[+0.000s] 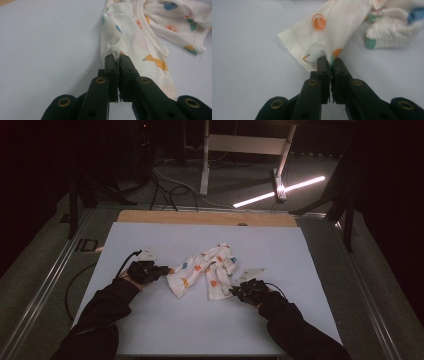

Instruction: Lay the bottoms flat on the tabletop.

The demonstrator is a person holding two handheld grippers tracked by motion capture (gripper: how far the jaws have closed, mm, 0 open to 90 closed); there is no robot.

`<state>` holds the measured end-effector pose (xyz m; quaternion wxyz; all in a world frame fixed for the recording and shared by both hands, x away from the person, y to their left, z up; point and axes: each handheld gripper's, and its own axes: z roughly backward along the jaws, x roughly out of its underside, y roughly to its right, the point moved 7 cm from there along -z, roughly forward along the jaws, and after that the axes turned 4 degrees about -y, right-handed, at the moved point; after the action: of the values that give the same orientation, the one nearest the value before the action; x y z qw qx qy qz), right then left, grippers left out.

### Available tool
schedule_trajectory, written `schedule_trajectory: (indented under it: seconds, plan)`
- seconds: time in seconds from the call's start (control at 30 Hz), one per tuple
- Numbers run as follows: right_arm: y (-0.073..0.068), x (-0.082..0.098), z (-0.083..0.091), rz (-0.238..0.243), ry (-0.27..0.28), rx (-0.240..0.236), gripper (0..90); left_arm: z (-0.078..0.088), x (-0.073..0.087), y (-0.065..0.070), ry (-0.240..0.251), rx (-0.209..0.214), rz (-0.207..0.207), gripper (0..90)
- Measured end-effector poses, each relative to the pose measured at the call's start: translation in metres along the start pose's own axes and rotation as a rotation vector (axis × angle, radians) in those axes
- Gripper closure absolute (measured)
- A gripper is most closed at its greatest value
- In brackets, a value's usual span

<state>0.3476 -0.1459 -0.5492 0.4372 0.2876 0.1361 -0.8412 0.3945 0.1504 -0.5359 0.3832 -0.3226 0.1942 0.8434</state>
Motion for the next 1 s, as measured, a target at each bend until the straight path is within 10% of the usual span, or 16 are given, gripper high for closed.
schedule_trajectory:
  seconds: [0.4, 1.0]
  plan:
    - [-0.001, 0.019, 0.019, -0.013, 0.001, 0.013, 86.2, 0.017, 0.022, 0.023, 0.019, 0.033, 0.001, 86.7]
    - [0.001, 0.059, 0.047, -0.075, -0.005, 0.033, 86.1, 0.043, 0.048, 0.093, 0.045, 0.109, -0.053, 86.7]
